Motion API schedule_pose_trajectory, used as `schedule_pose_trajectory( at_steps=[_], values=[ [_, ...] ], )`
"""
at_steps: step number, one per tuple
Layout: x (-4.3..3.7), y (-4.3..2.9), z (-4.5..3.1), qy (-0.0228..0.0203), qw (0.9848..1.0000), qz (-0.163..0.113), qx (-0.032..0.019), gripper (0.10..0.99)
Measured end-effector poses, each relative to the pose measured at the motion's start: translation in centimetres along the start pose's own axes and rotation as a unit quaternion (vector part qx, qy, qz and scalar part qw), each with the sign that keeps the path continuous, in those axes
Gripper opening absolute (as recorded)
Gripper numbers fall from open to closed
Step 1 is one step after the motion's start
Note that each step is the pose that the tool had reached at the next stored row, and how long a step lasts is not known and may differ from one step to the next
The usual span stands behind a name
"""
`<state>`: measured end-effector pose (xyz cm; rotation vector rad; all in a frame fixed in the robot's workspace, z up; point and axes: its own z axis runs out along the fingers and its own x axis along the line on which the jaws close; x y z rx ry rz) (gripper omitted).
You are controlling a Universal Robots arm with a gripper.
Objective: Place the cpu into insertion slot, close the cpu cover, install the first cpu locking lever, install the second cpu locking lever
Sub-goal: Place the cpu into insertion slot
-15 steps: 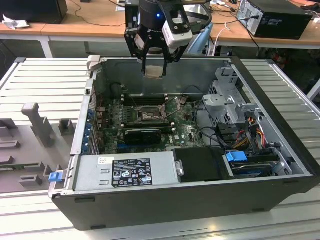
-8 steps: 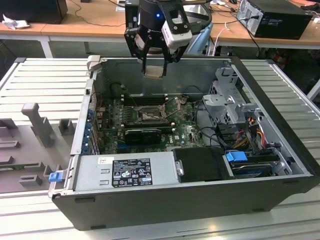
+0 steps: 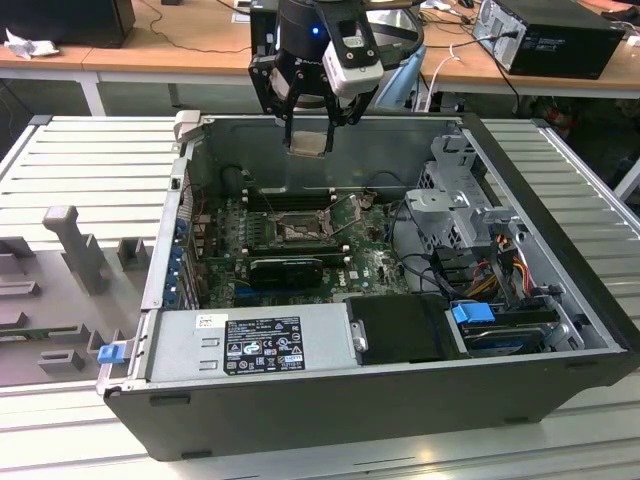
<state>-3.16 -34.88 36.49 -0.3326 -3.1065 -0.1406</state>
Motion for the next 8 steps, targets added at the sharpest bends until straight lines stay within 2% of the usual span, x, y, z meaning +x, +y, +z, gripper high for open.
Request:
schedule_pose_trajectory(
  at_steps=[8],
  values=[
    [0.00, 0.00, 0.00, -0.0007, 1.0000, 0.008, -0.0002, 0.529]
  ],
)
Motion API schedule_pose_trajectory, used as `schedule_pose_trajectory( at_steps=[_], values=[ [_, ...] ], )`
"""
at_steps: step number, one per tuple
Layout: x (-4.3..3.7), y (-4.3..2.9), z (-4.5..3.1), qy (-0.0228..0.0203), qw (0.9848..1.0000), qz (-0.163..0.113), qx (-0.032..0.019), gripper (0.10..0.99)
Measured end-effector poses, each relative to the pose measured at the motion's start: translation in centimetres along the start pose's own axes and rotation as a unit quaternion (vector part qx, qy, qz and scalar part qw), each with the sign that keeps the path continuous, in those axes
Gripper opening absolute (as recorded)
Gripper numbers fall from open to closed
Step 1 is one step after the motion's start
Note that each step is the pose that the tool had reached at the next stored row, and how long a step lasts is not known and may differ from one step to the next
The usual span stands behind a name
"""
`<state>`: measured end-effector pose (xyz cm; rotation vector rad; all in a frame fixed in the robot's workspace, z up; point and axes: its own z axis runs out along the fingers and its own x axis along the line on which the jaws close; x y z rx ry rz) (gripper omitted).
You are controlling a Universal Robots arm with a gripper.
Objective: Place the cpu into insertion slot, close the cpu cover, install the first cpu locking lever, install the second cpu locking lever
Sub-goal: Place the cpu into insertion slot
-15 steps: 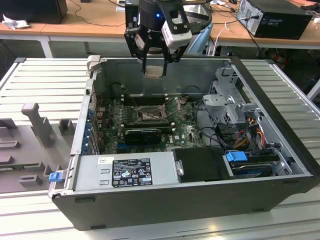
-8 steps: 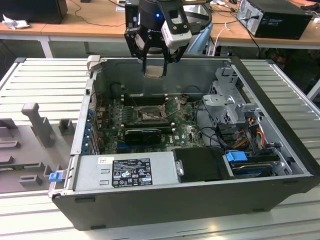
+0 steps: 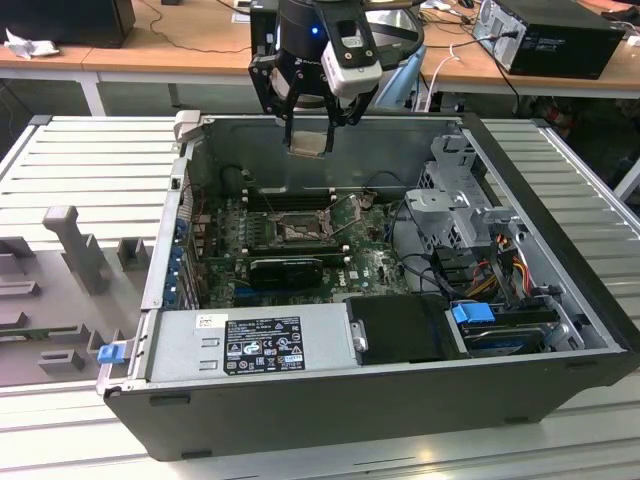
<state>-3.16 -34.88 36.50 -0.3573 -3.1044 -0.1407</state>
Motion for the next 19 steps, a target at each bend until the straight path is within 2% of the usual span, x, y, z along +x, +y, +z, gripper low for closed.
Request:
schedule_pose_trajectory(
  at_steps=[19],
  values=[
    [0.00, 0.00, 0.00, -0.0012, 0.9999, 0.014, -0.0004, 0.529]
  ],
)
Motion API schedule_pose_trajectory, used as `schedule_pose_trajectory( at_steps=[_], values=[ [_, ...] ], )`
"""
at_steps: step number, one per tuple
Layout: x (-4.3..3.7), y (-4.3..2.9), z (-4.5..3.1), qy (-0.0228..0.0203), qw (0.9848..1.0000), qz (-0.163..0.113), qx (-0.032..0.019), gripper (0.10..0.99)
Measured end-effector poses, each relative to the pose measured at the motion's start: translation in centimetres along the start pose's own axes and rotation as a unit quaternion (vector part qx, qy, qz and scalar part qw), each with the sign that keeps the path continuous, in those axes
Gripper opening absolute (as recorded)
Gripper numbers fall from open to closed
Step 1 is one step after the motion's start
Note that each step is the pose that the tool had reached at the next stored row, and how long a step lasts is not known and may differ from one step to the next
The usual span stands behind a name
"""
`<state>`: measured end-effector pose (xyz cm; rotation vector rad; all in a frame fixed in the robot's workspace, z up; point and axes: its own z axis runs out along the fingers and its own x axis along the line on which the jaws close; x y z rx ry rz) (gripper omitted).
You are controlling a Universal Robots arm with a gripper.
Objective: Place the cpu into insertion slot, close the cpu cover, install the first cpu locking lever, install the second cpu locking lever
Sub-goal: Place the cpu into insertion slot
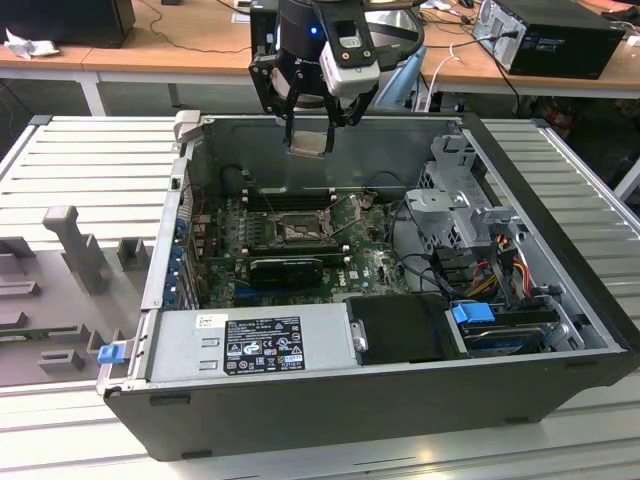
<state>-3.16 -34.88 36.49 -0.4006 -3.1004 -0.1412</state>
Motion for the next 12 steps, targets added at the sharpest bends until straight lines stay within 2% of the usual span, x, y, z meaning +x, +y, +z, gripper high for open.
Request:
schedule_pose_trajectory(
  at_steps=[12],
  values=[
    [0.00, 0.00, 0.00, -0.0011, 0.9999, 0.013, -0.0003, 0.529]
  ],
)
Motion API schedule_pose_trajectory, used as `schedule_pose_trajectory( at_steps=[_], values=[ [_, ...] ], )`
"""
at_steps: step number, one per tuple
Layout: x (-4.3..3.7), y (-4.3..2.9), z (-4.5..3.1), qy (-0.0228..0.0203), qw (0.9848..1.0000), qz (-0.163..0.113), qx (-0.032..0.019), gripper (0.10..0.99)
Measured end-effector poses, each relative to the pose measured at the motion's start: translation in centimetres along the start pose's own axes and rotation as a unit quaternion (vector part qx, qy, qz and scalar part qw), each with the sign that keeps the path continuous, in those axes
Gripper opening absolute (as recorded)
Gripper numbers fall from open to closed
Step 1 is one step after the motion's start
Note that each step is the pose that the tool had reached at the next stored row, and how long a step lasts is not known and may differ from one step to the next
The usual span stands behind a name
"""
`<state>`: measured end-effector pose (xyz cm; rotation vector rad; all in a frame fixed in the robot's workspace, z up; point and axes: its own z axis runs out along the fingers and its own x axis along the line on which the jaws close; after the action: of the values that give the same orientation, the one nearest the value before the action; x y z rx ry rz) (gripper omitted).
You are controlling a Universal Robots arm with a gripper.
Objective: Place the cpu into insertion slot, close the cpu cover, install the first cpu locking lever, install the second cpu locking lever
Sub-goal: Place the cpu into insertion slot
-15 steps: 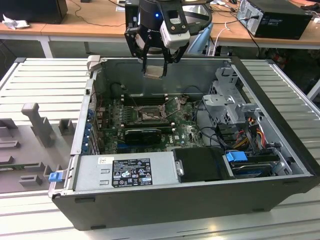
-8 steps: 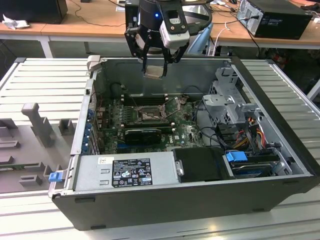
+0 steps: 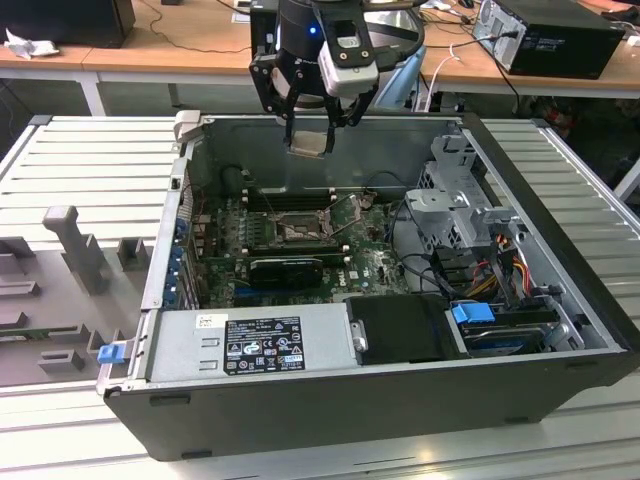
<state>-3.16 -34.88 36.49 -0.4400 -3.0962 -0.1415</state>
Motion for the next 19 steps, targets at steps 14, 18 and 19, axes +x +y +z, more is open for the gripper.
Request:
schedule_pose_trajectory(
  at_steps=[14, 18, 19],
  values=[
    [0.00, 0.00, 0.00, -0.0013, 0.9999, 0.014, -0.0003, 0.529],
    [0.00, 0.00, 0.00, -0.0016, 0.9998, 0.018, -0.0004, 0.529],
    [0.00, 0.00, 0.00, -0.0016, 0.9998, 0.018, -0.0004, 0.529]
  ],
)
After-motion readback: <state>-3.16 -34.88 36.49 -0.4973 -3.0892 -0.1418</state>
